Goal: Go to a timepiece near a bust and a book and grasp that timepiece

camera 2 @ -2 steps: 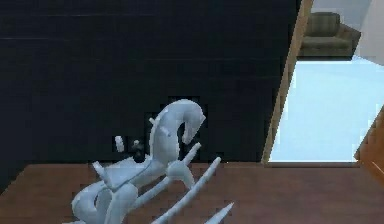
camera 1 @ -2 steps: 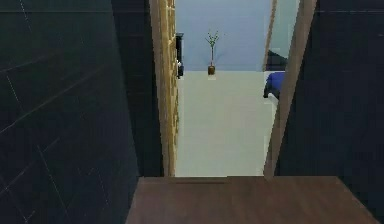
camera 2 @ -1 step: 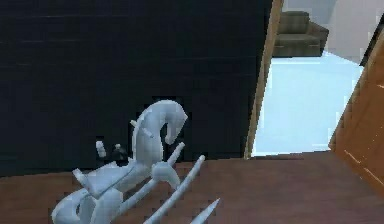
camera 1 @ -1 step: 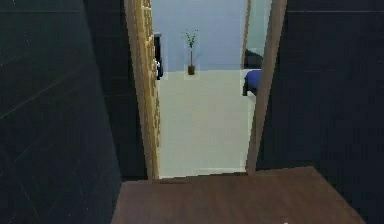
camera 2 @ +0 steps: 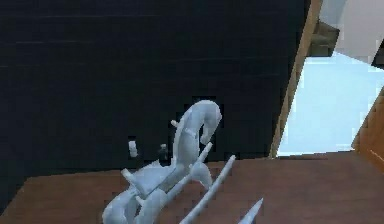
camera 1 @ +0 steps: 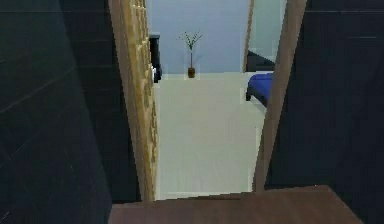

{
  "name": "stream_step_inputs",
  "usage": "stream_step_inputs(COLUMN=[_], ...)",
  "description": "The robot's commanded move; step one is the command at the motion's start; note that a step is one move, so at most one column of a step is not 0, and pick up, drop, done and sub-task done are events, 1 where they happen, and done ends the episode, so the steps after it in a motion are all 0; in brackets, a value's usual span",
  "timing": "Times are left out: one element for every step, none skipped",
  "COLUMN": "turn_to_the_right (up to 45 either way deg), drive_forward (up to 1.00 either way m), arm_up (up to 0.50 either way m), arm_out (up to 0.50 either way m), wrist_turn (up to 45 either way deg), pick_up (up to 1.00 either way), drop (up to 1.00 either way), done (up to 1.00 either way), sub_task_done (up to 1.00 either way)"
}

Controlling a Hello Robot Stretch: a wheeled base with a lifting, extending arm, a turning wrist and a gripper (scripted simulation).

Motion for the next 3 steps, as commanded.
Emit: stream_step_inputs(turn_to_the_right=[6.0, 0.0, 6.0], drive_forward=[0.0, 1.0, 0.0], arm_up=[0.0, 0.0, 0.0], arm_out=[0.0, 0.0, 0.0], wrist_turn=[0.0, 0.0, 0.0], pick_up=[0.0, 0.0, 0.0], drop=[0.0, 0.0, 0.0], done=[0.0, 0.0, 0.0], sub_task_done=[0.0, 0.0, 0.0])
